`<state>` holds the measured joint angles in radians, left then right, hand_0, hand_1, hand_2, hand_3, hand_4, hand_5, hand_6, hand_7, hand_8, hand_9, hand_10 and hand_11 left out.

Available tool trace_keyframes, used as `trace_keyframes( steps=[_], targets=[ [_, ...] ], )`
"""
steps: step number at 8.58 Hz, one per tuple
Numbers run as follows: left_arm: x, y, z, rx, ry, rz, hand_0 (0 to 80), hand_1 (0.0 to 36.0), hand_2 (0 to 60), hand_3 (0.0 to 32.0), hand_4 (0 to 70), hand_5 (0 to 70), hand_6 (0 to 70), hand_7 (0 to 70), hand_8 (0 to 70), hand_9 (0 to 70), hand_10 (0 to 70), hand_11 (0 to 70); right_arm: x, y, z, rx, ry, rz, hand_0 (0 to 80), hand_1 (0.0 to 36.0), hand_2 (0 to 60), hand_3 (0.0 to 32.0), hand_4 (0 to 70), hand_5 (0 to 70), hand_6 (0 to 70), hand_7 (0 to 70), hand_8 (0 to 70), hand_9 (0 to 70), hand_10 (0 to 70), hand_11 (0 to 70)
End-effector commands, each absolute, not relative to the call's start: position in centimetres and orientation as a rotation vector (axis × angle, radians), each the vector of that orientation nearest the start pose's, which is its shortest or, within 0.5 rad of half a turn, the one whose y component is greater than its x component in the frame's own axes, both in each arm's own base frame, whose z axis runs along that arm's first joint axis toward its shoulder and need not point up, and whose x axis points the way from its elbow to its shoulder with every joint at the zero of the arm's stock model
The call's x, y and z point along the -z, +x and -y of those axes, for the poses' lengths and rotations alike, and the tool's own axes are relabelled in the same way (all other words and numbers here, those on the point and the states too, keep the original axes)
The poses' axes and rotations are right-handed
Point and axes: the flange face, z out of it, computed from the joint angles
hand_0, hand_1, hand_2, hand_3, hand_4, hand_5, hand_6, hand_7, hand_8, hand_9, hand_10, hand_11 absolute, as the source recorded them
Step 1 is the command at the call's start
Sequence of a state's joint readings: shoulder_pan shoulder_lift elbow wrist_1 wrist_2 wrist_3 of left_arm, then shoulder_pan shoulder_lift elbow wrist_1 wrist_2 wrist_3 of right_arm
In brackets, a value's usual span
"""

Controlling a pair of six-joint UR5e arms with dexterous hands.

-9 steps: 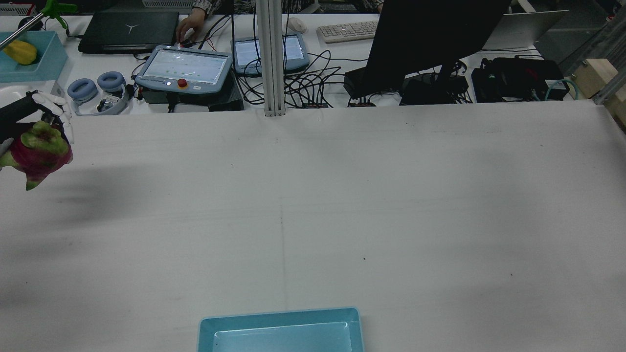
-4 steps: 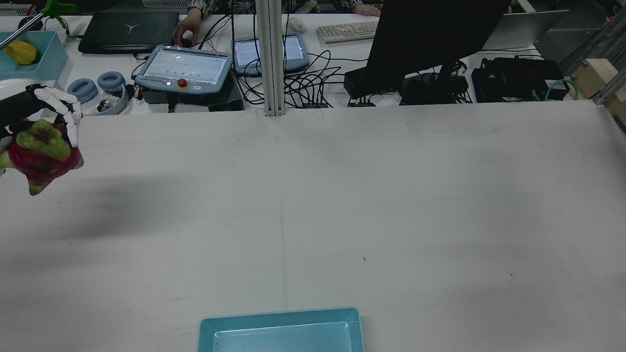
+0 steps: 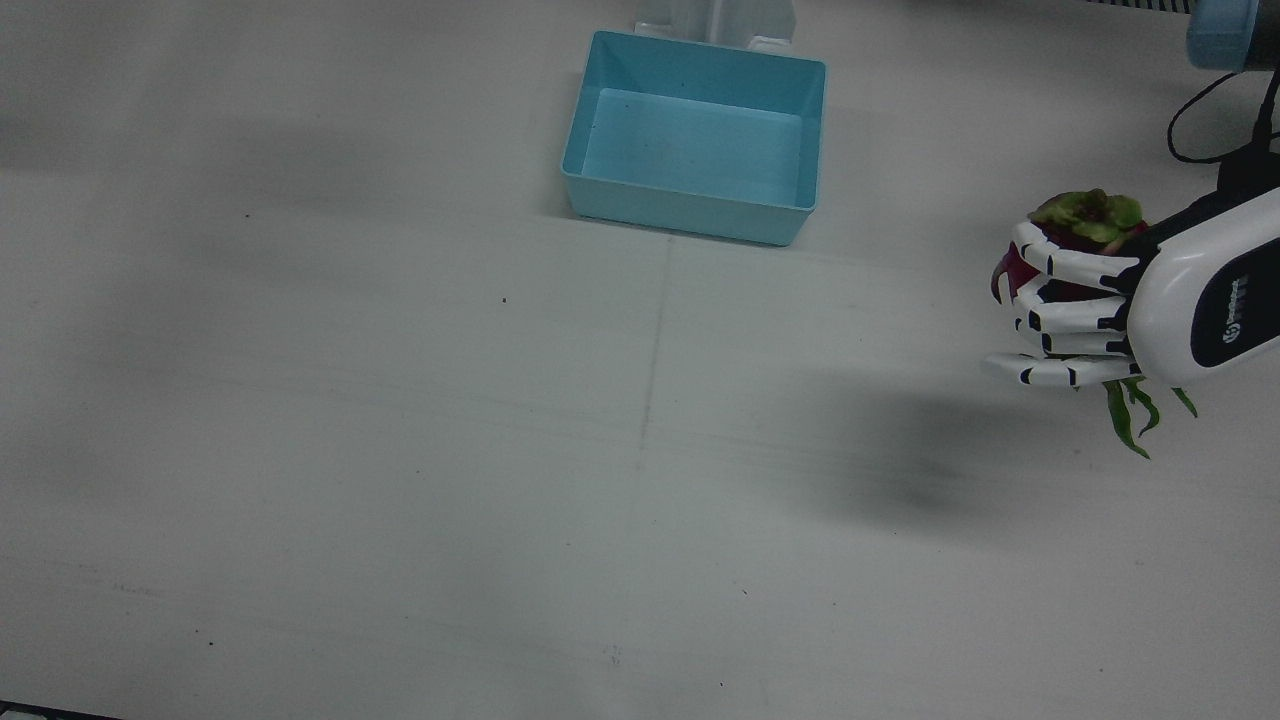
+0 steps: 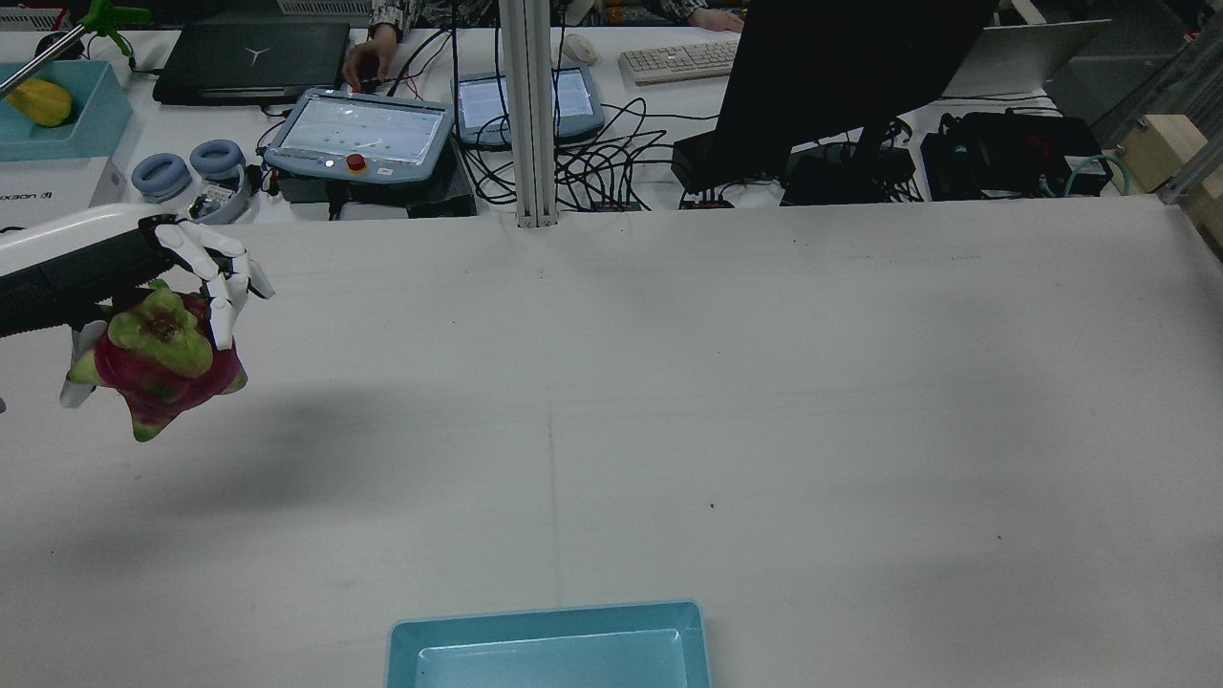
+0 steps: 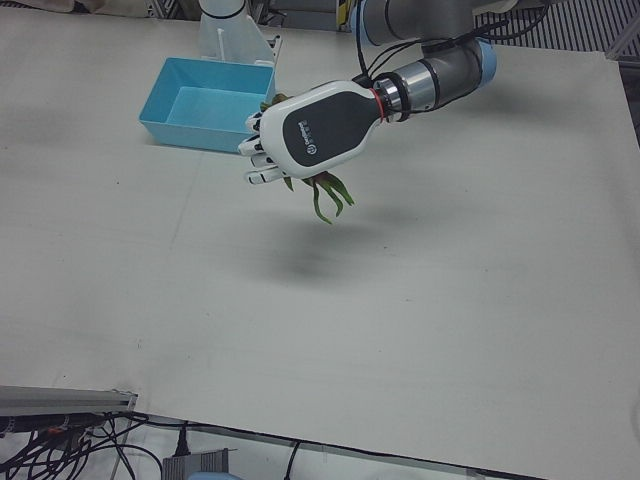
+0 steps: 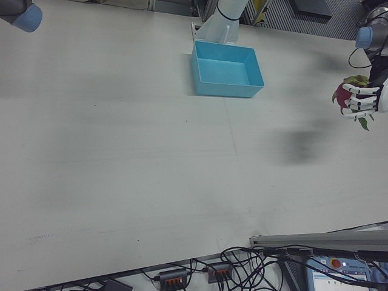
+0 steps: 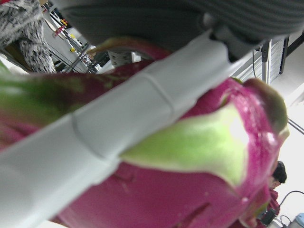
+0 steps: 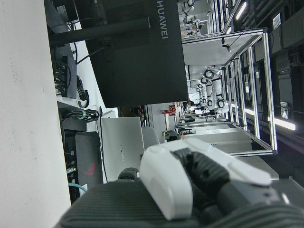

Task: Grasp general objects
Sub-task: 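Carry the dragon fruit toward the light-blue tray with the left hand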

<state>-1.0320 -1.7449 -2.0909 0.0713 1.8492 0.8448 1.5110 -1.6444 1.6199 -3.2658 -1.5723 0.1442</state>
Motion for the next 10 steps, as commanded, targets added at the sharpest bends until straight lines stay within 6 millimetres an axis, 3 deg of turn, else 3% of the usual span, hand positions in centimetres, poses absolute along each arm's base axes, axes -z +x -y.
trace_keyframes(
  steps=[1, 5, 6, 8, 10],
  targets=[
    [-31.7, 21.4, 45.7, 0.566, 0.039, -2.333, 80.0, 36.0, 60.0, 0.0, 70.0, 70.0, 70.0, 70.0, 70.0, 70.0, 70.0, 70.0, -70.9, 10.6, 45.2, 2.332, 0.206, -1.999, 0.0, 0.0, 0.0, 0.0, 0.0, 0.0, 0.0, 0.0, 0.0, 0.0, 0.0, 0.0],
    [-29.2, 30.8, 39.8, 0.433, -0.25, -2.412, 80.0, 36.0, 60.0, 0.0, 70.0, 70.0, 70.0, 70.0, 70.0, 70.0, 70.0, 70.0, -70.9, 10.6, 45.2, 2.332, 0.206, -1.999, 0.0, 0.0, 0.0, 0.0, 0.0, 0.0, 0.0, 0.0, 0.0, 0.0, 0.0, 0.0],
    [-27.5, 33.5, 38.1, 0.388, -0.321, -2.433, 80.0, 36.0, 60.0, 0.0, 70.0, 70.0, 70.0, 70.0, 70.0, 70.0, 70.0, 70.0, -70.9, 10.6, 45.2, 2.332, 0.206, -1.999, 0.0, 0.0, 0.0, 0.0, 0.0, 0.0, 0.0, 0.0, 0.0, 0.0, 0.0, 0.0],
    [-26.8, 36.5, 35.5, 0.34, -0.395, -2.428, 80.0, 36.0, 60.0, 0.0, 70.0, 70.0, 70.0, 70.0, 70.0, 70.0, 70.0, 70.0, -70.9, 10.6, 45.2, 2.332, 0.206, -1.999, 0.0, 0.0, 0.0, 0.0, 0.0, 0.0, 0.0, 0.0, 0.0, 0.0, 0.0, 0.0],
    [-25.6, 40.6, 31.6, 0.328, -0.492, -2.444, 80.0, 36.0, 60.0, 0.0, 70.0, 70.0, 70.0, 70.0, 70.0, 70.0, 70.0, 70.0, -70.9, 10.6, 45.2, 2.332, 0.206, -1.999, 0.0, 0.0, 0.0, 0.0, 0.0, 0.0, 0.0, 0.0, 0.0, 0.0, 0.0, 0.0]
  ],
)
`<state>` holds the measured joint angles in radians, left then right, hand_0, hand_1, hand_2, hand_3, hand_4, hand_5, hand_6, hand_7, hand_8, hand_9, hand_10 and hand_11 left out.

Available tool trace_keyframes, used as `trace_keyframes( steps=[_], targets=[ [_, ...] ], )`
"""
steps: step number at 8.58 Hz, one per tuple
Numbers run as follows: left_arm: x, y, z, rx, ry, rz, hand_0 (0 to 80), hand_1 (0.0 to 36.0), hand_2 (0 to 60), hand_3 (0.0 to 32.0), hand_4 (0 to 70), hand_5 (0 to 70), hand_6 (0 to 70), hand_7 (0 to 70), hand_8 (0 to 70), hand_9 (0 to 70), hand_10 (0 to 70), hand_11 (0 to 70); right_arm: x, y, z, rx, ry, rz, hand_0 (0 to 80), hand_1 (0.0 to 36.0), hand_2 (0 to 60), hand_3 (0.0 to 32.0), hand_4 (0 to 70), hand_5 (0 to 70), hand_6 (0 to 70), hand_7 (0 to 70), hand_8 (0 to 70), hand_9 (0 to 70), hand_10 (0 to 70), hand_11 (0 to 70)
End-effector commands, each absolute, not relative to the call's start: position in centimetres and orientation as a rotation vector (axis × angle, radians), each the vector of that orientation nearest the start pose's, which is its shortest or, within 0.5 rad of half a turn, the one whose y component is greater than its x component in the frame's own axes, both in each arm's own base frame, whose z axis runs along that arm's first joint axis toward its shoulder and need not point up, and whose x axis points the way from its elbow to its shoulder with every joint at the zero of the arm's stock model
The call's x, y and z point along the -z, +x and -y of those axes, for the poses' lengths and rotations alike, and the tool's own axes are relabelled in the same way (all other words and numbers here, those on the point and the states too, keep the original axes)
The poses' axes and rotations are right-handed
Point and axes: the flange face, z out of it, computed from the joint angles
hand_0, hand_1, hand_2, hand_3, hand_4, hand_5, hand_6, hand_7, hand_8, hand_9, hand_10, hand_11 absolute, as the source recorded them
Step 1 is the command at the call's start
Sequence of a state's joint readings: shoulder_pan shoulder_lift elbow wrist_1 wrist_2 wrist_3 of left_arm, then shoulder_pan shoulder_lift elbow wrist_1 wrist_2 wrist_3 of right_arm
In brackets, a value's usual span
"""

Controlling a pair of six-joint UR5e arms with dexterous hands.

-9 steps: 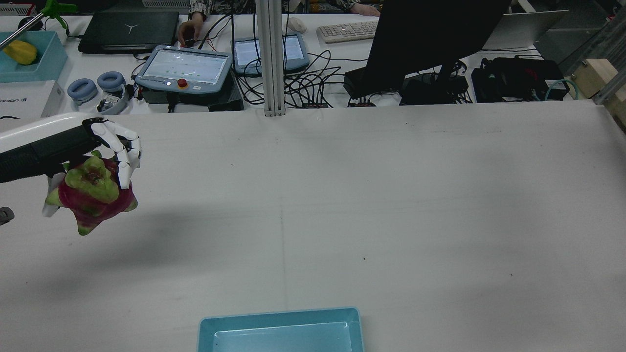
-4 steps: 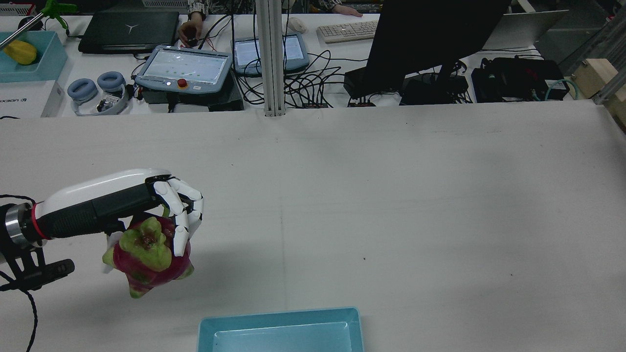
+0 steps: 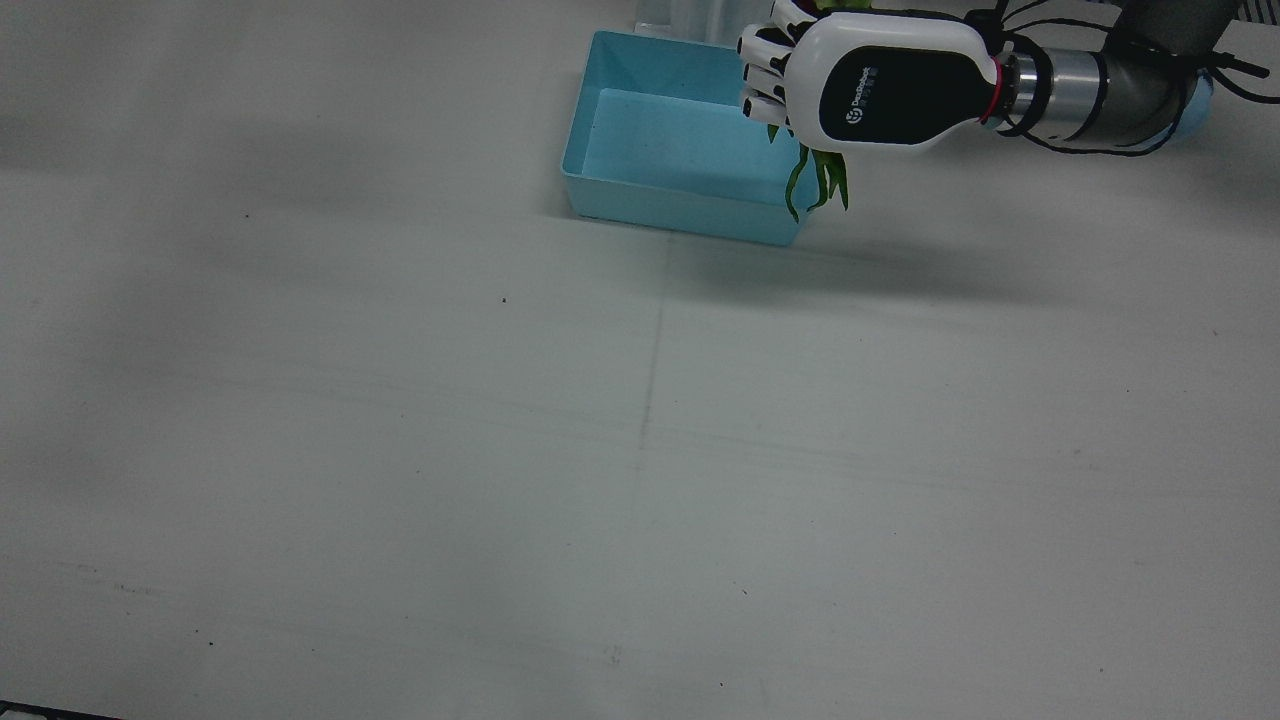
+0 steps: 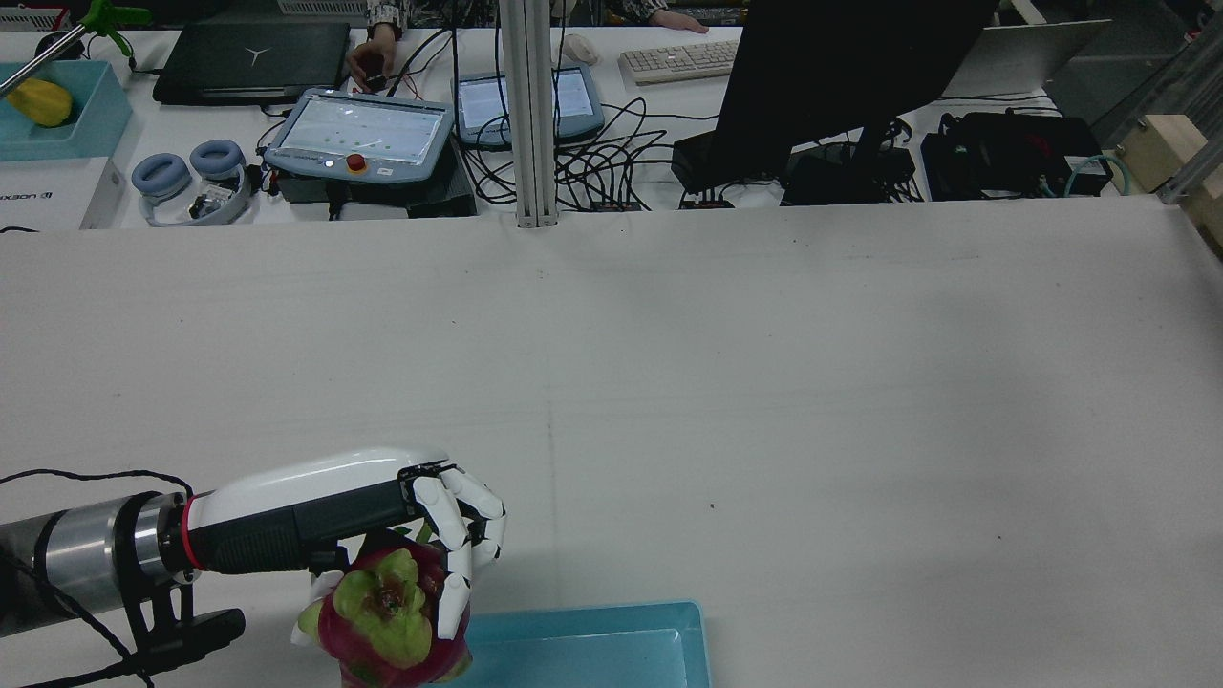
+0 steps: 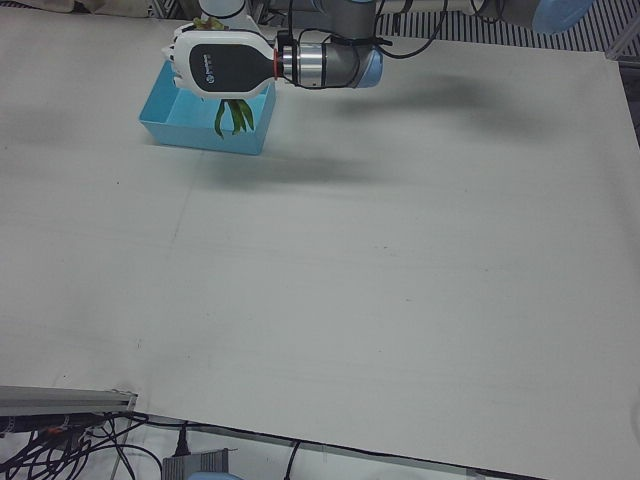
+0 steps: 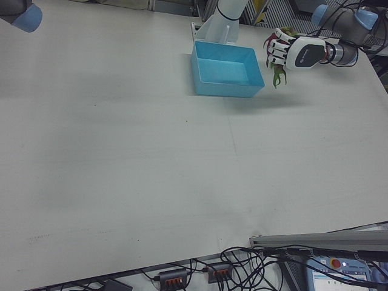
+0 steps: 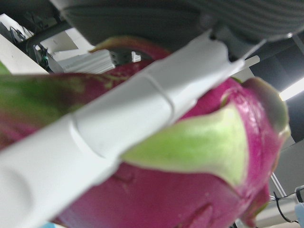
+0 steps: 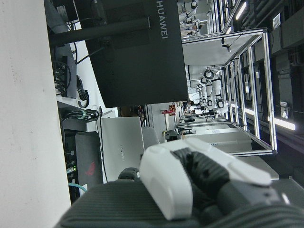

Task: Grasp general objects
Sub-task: 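Carry the dragon fruit toward the light-blue tray with the left hand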

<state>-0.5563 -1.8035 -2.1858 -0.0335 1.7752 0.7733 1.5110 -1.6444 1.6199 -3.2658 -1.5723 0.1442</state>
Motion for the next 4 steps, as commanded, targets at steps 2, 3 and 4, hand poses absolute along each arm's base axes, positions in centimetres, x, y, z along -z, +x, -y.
trace_keyframes(
  steps=[2, 3, 4],
  targets=[
    [-24.6, 43.2, 28.7, 0.275, -0.515, -2.429, 80.0, 36.0, 60.0, 0.0, 70.0, 70.0, 70.0, 70.0, 70.0, 70.0, 70.0, 70.0, -70.9, 10.6, 45.2, 2.332, 0.206, -1.999, 0.0, 0.0, 0.0, 0.0, 0.0, 0.0, 0.0, 0.0, 0.0, 0.0, 0.0, 0.0],
    [-24.6, 43.9, 27.6, 0.259, -0.518, -2.423, 80.0, 36.0, 60.0, 0.0, 70.0, 70.0, 70.0, 70.0, 70.0, 70.0, 70.0, 70.0, -70.9, 10.6, 45.2, 2.332, 0.206, -1.999, 0.0, 0.0, 0.0, 0.0, 0.0, 0.0, 0.0, 0.0, 0.0, 0.0, 0.0, 0.0],
    [-24.6, 44.2, 27.2, 0.255, -0.526, -2.421, 80.0, 36.0, 60.0, 0.0, 70.0, 70.0, 70.0, 70.0, 70.0, 70.0, 70.0, 70.0, -70.9, 10.6, 45.2, 2.332, 0.206, -1.999, 0.0, 0.0, 0.0, 0.0, 0.0, 0.0, 0.0, 0.0, 0.0, 0.0, 0.0, 0.0]
  ],
)
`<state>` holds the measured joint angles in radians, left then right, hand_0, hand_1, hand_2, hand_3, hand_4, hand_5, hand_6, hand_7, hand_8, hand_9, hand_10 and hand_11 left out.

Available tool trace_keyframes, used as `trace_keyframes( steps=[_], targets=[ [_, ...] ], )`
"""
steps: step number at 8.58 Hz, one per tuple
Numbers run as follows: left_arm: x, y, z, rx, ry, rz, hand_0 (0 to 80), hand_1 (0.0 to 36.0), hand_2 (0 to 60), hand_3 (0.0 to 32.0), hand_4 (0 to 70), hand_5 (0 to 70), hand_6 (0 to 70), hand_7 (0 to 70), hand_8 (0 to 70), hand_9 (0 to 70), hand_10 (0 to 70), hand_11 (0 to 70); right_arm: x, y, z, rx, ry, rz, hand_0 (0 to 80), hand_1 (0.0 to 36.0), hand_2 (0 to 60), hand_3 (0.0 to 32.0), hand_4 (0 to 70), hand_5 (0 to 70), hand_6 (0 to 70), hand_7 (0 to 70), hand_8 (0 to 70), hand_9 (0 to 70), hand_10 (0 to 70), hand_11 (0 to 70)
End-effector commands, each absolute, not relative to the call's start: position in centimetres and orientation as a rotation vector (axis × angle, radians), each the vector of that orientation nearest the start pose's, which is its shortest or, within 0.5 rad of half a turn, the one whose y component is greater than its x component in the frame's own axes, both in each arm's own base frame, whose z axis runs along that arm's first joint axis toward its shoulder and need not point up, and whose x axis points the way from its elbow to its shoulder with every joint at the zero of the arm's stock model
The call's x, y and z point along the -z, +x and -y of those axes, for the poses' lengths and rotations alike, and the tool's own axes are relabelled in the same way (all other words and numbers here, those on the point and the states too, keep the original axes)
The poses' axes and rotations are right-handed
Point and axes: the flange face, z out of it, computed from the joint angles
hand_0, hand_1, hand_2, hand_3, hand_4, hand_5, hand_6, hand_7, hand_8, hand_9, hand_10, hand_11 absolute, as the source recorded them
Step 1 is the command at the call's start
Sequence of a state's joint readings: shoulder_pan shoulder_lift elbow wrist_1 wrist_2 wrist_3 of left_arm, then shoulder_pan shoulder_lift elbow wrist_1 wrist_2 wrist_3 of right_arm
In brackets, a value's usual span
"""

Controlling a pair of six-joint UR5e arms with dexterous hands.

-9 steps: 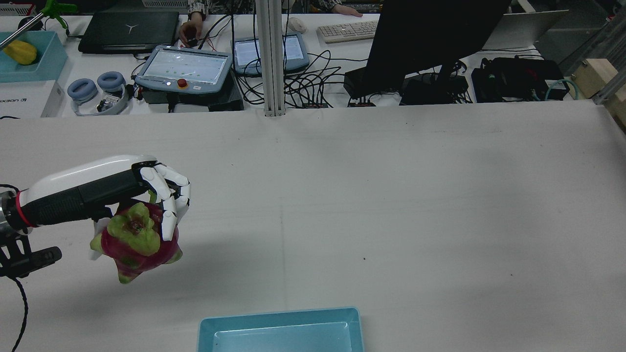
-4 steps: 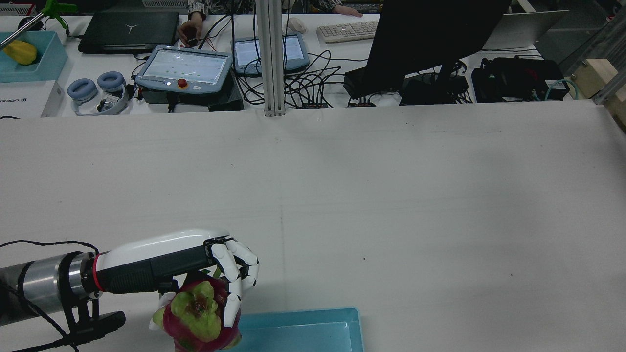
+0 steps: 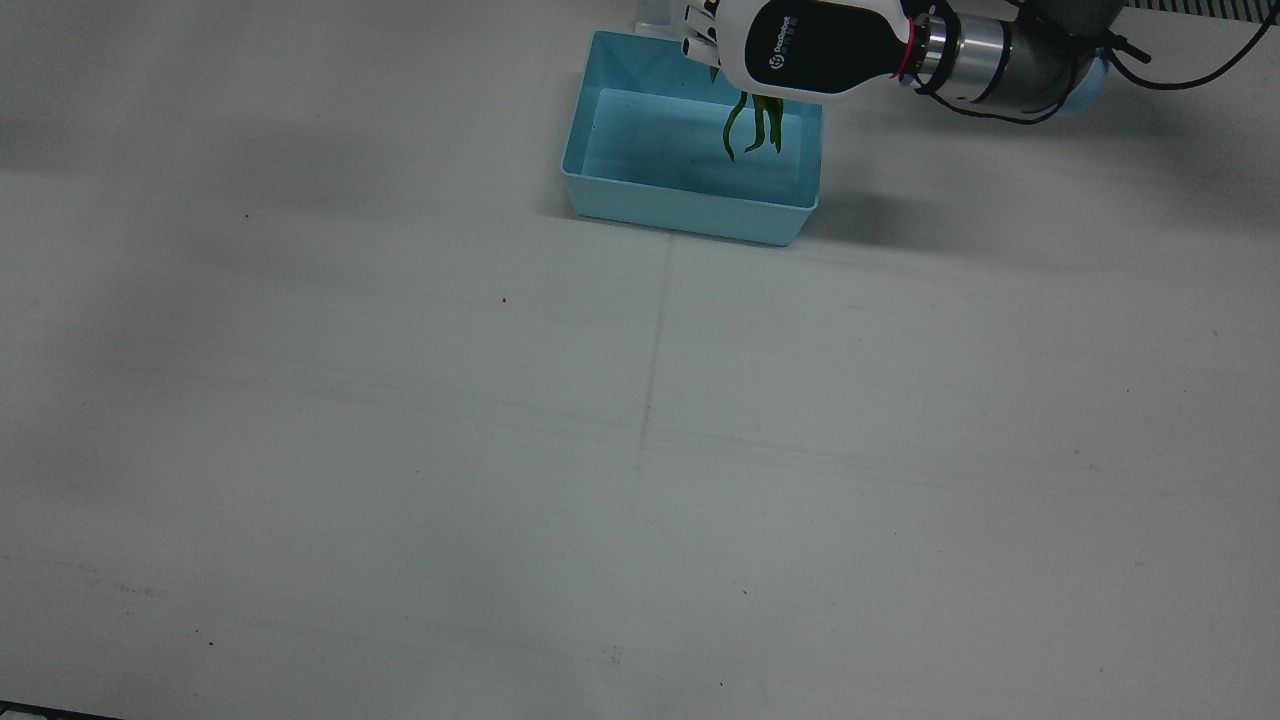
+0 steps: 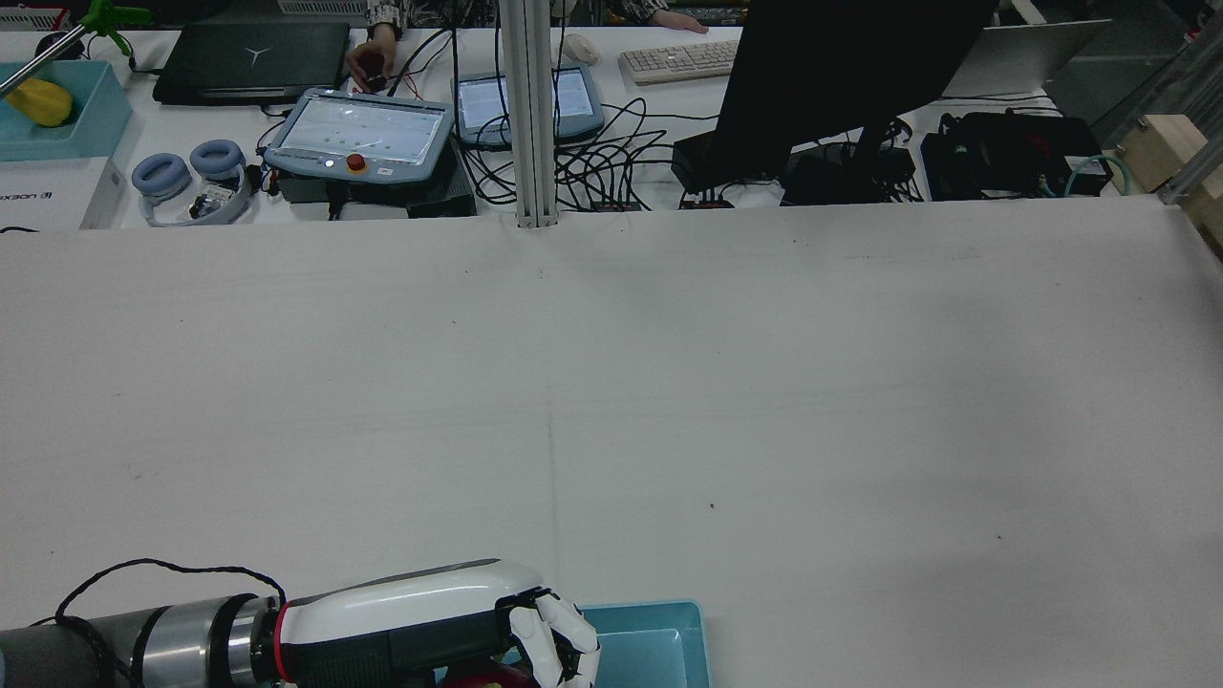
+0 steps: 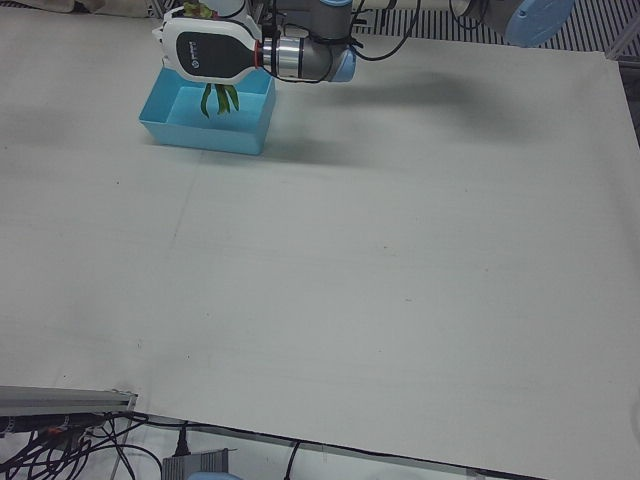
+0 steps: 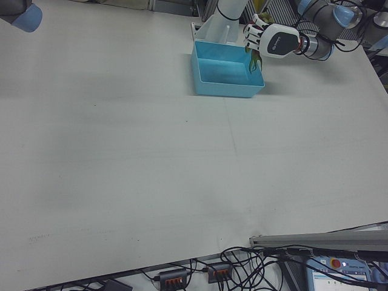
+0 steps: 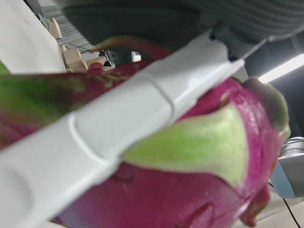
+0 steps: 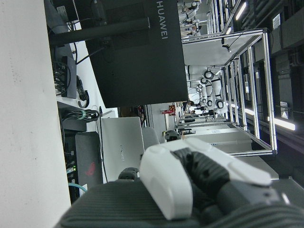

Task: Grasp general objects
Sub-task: 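Carry the dragon fruit toward the light-blue tray with the left hand, then lower the dragon fruit into the tray and open the left hand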

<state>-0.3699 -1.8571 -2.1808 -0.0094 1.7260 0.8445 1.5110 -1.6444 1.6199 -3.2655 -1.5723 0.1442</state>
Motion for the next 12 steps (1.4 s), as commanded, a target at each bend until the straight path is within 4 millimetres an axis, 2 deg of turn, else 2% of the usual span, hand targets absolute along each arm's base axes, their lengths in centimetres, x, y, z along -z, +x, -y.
trace_keyframes(
  steps=[1, 2, 3, 4, 5, 6, 7, 8, 10, 11, 12],
  targets=[
    [-24.6, 44.3, 27.1, 0.258, -0.526, -2.422, 80.0, 36.0, 60.0, 0.0, 70.0, 70.0, 70.0, 70.0, 70.0, 70.0, 62.1, 70.0, -70.9, 10.6, 45.2, 2.332, 0.206, -1.999, 0.0, 0.0, 0.0, 0.0, 0.0, 0.0, 0.0, 0.0, 0.0, 0.0, 0.0, 0.0],
    [-24.6, 44.5, 26.7, 0.248, -0.521, -2.422, 80.0, 36.0, 60.0, 0.0, 70.0, 70.0, 70.0, 70.0, 57.0, 70.0, 47.6, 69.6, -70.9, 10.6, 45.2, 2.332, 0.206, -1.999, 0.0, 0.0, 0.0, 0.0, 0.0, 0.0, 0.0, 0.0, 0.0, 0.0, 0.0, 0.0],
    [-24.6, 45.1, 25.7, 0.233, -0.548, -2.416, 80.0, 36.0, 60.0, 0.0, 70.0, 70.0, 70.0, 70.0, 25.5, 32.8, 28.7, 45.0, -70.9, 10.6, 45.2, 2.332, 0.206, -1.999, 0.0, 0.0, 0.0, 0.0, 0.0, 0.0, 0.0, 0.0, 0.0, 0.0, 0.0, 0.0],
    [-24.5, 45.4, 25.1, 0.214, -0.564, -2.421, 80.0, 36.0, 60.0, 0.0, 68.1, 70.0, 70.0, 70.0, 15.0, 18.6, 16.1, 28.0, -70.9, 10.6, 45.2, 2.332, 0.206, -1.999, 0.0, 0.0, 0.0, 0.0, 0.0, 0.0, 0.0, 0.0, 0.0, 0.0, 0.0, 0.0],
    [-24.1, 45.2, 25.3, 0.2, -0.564, -2.446, 80.0, 36.0, 60.0, 0.0, 61.6, 70.0, 70.0, 70.0, 13.1, 18.6, 4.4, 11.1, -70.9, 10.6, 45.2, 2.332, 0.206, -1.999, 0.0, 0.0, 0.0, 0.0, 0.0, 0.0, 0.0, 0.0, 0.0, 0.0, 0.0, 0.0],
    [-24.0, 45.1, 25.3, 0.194, -0.565, -2.454, 80.0, 36.0, 60.0, 0.0, 58.9, 70.0, 63.9, 70.0, 11.7, 18.6, 0.0, 0.0, -70.9, 10.6, 45.2, 2.332, 0.206, -1.999, 0.0, 0.0, 0.0, 0.0, 0.0, 0.0, 0.0, 0.0, 0.0, 0.0, 0.0, 0.0],
    [-24.3, 45.1, 25.3, 0.193, -0.565, -2.455, 80.0, 36.0, 60.0, 0.0, 56.1, 70.0, 62.4, 70.0, 11.4, 18.6, 0.0, 0.0, -70.9, 10.6, 45.2, 2.33, 0.207, -2.001, 0.0, 0.0, 0.0, 0.0, 0.0, 0.0, 0.0, 0.0, 0.0, 0.0, 0.0, 0.0],
    [-24.4, 45.1, 25.3, 0.191, -0.566, -2.456, 80.0, 36.0, 60.0, 0.0, 48.5, 70.0, 54.9, 70.0, 9.9, 18.6, 0.0, 0.0, -70.9, 10.6, 45.2, 2.332, 0.206, -1.999, 0.0, 0.0, 0.0, 0.0, 0.0, 0.0, 0.0, 0.0, 0.0, 0.0, 0.0, 0.0],
    [-24.8, 44.9, 25.3, 0.192, -0.564, -2.452, 80.0, 36.0, 60.0, 0.0, 40.6, 70.0, 47.0, 70.0, 8.4, 16.9, 0.0, 0.0, -70.9, 10.6, 45.2, 2.332, 0.206, -1.999, 0.0, 0.0, 0.0, 0.0, 0.0, 0.0, 0.0, 0.0, 0.0, 0.0, 0.0, 0.0],
    [-25.8, 44.6, 25.4, 0.195, -0.56, -2.45, 80.0, 36.0, 60.0, 0.0, 28.6, 70.0, 33.1, 70.0, 5.6, 13.2, 0.0, 3.5, -70.9, 10.6, 45.2, 2.332, 0.206, -1.999, 0.0, 0.0, 0.0, 0.0, 0.0, 0.0, 0.0, 0.0, 0.0, 0.0, 0.0, 0.0],
    [-27.1, 44.0, 25.4, 0.2, -0.556, -2.448, 80.0, 36.0, 60.0, 0.0, 14.3, 70.0, 16.9, 54.6, 2.3, 9.5, 0.0, 0.1, -70.9, 10.6, 45.2, 2.332, 0.206, -1.999, 0.0, 0.0, 0.0, 0.0, 0.0, 0.0, 0.0, 0.0, 0.0, 0.0, 0.0, 0.0]
  ],
)
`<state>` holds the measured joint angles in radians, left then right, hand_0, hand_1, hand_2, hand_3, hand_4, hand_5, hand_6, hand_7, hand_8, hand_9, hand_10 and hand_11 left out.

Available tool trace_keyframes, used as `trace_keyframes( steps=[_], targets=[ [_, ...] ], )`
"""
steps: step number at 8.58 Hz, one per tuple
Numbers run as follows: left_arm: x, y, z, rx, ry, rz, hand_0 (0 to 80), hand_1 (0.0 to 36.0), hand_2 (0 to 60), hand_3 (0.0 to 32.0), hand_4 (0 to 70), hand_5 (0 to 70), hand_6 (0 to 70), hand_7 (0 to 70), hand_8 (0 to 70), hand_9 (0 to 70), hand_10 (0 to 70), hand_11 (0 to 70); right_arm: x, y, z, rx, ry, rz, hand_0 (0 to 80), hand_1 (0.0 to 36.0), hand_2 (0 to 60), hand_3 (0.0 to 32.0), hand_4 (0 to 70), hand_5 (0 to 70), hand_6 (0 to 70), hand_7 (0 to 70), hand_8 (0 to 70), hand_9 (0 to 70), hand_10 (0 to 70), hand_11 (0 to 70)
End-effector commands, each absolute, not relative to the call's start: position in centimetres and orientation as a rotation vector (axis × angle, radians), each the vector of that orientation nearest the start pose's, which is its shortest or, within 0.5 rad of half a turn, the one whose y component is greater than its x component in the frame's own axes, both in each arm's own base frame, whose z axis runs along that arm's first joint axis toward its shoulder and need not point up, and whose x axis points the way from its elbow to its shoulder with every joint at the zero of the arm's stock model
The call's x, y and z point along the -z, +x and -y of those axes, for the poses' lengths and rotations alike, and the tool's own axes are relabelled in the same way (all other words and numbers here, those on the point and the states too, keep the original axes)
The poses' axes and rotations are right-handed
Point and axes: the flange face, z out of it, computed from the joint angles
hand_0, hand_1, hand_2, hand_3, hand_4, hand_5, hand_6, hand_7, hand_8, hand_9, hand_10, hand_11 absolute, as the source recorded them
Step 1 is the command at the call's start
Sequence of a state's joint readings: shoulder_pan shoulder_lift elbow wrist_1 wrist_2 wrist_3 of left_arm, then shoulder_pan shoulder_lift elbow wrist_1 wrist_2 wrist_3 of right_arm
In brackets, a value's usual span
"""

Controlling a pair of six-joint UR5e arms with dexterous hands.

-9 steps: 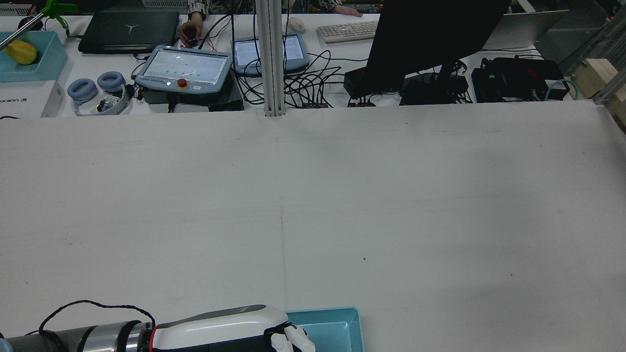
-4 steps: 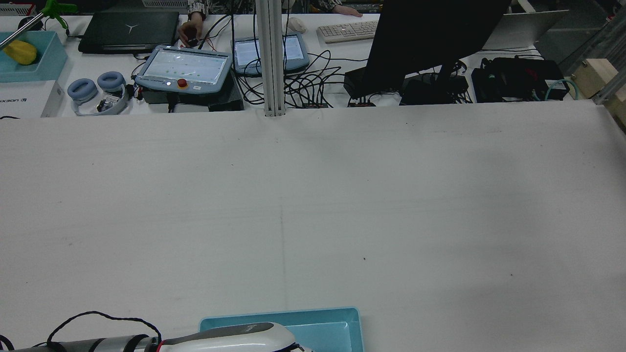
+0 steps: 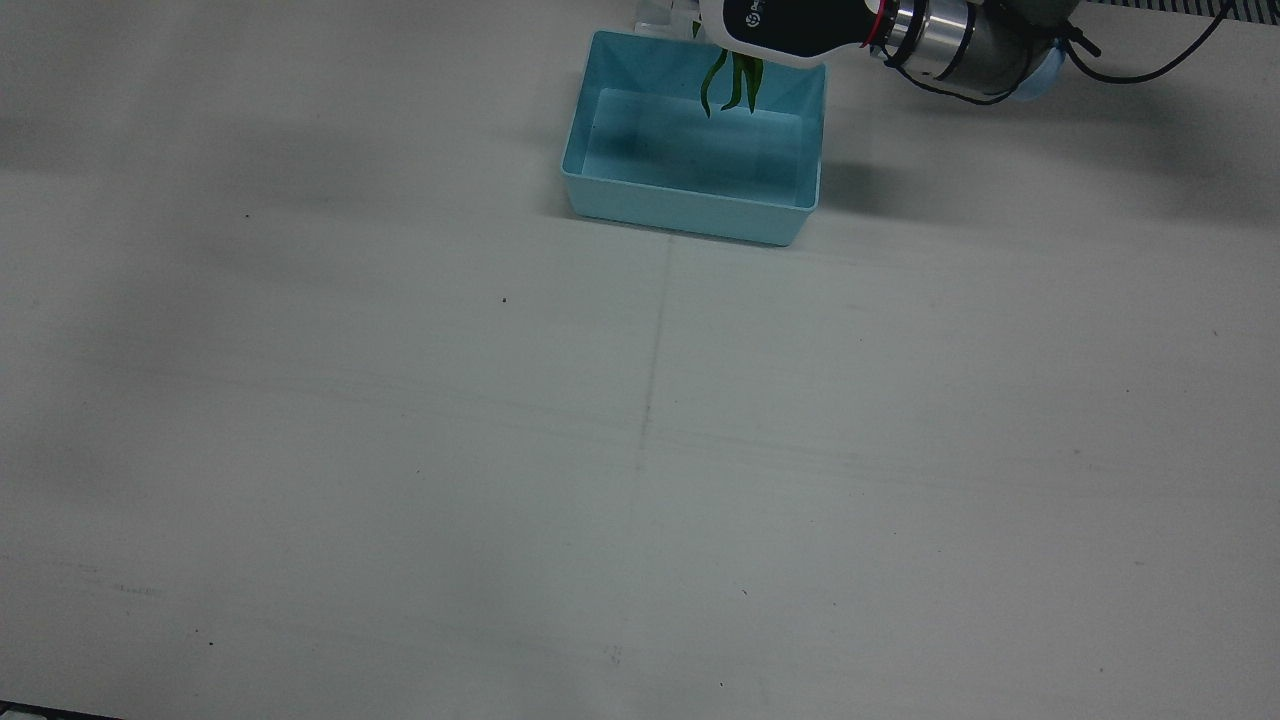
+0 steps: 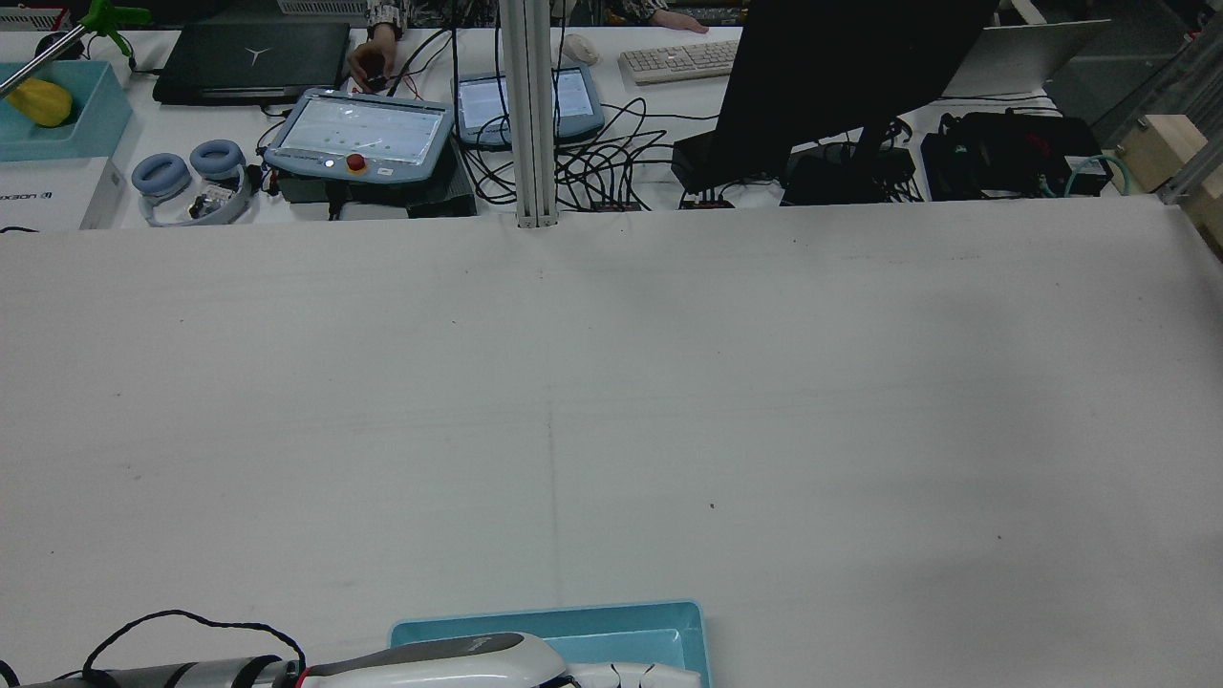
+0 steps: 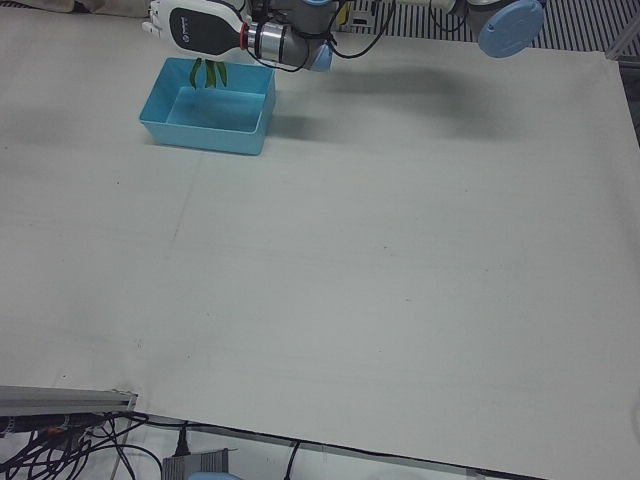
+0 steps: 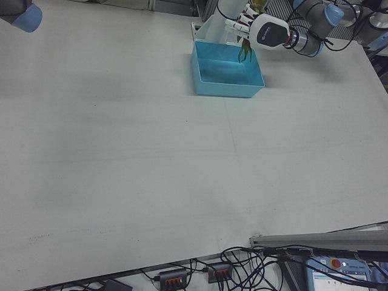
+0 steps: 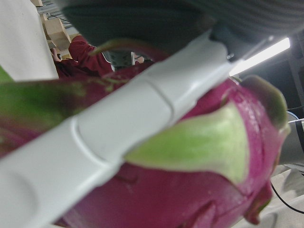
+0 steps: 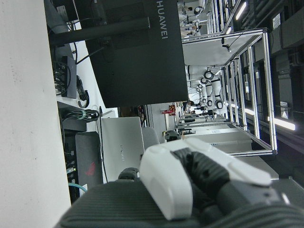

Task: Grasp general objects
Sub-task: 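Lower the dragon fruit into the tray and open the left hand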

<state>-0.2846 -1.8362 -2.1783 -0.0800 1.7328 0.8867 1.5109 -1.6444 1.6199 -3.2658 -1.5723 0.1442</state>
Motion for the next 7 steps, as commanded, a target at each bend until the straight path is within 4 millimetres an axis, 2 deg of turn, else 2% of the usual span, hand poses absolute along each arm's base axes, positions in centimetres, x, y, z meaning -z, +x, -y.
trace_keyframes(
  steps=[1, 2, 7],
  targets=[
    [-28.9, 43.4, 25.2, 0.196, -0.563, -2.455, 80.0, 36.0, 60.0, 0.0, 4.2, 70.0, 5.6, 38.4, 0.1, 6.2, 0.0, 0.0, -70.9, 10.6, 45.2, 2.332, 0.206, -1.999, 0.0, 0.0, 0.0, 0.0, 0.0, 0.0, 0.0, 0.0, 0.0, 0.0, 0.0, 0.0],
    [-30.0, 42.6, 25.3, 0.198, -0.568, -2.482, 80.0, 36.0, 60.0, 0.0, 0.0, 70.0, 0.2, 33.6, 0.0, 5.3, 0.0, 0.0, -70.9, 10.6, 45.2, 2.332, 0.206, -1.999, 0.0, 0.0, 0.0, 0.0, 0.0, 0.0, 0.0, 0.0, 0.0, 0.0, 0.0, 0.0],
    [-29.9, 42.3, 25.8, 0.265, -0.552, -2.529, 80.0, 36.0, 60.0, 0.0, 0.0, 70.0, 0.0, 39.1, 0.0, 6.4, 0.0, 0.0, -70.9, 10.6, 45.2, 2.332, 0.206, -1.999, 0.0, 0.0, 0.0, 0.0, 0.0, 0.0, 0.0, 0.0, 0.0, 0.0, 0.0, 0.0]
  ],
)
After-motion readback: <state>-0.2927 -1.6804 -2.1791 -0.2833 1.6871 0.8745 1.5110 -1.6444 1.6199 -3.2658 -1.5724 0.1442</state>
